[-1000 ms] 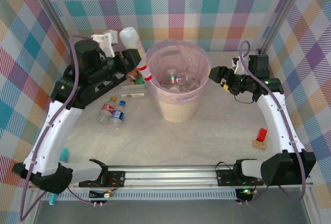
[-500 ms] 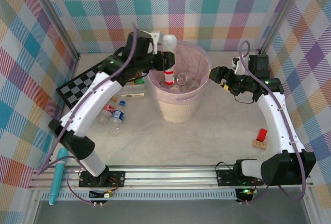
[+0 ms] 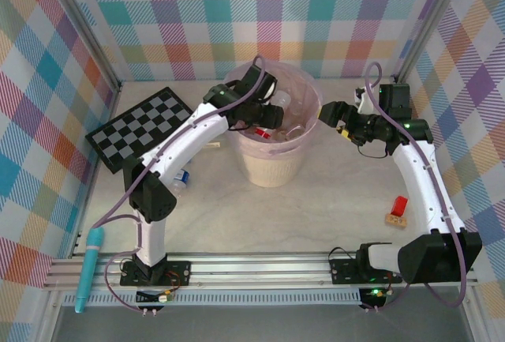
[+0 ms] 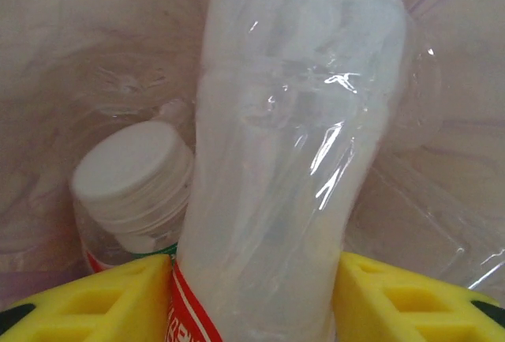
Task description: Put the plastic bottles in the bin
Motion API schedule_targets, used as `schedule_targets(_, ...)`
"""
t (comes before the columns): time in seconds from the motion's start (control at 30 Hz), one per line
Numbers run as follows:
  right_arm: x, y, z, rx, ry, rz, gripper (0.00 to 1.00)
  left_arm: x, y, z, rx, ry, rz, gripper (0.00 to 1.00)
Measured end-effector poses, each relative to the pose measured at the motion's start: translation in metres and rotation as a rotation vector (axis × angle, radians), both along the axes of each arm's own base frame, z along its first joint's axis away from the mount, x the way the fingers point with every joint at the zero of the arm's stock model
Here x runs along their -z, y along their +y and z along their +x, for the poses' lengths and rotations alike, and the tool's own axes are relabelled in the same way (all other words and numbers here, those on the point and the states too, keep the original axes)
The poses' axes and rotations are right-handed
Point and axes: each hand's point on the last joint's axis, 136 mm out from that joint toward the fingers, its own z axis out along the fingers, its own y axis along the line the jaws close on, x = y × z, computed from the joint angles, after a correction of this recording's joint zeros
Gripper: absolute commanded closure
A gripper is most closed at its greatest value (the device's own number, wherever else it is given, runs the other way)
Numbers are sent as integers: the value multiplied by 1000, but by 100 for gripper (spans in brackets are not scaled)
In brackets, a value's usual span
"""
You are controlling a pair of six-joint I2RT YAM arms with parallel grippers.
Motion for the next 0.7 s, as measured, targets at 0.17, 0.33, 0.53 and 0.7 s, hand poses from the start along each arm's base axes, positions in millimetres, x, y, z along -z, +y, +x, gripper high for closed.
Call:
schedule_targets(0.17, 0, 0, 0, 0, 0, 0, 3, 14, -11, -4, 36, 21, 22, 28)
schedule_targets(0.33, 0, 0, 0, 0, 0, 0, 3, 13, -18, -9, 62, 24, 10, 16)
schedule_targets(0.53, 0, 0, 0, 0, 0, 0, 3, -17, -25, -20, 113, -1, -79, 8)
schedule_targets(0.7, -1, 0, 0, -1, -1, 3, 3, -81, -23, -33, 164, -106, -187, 3)
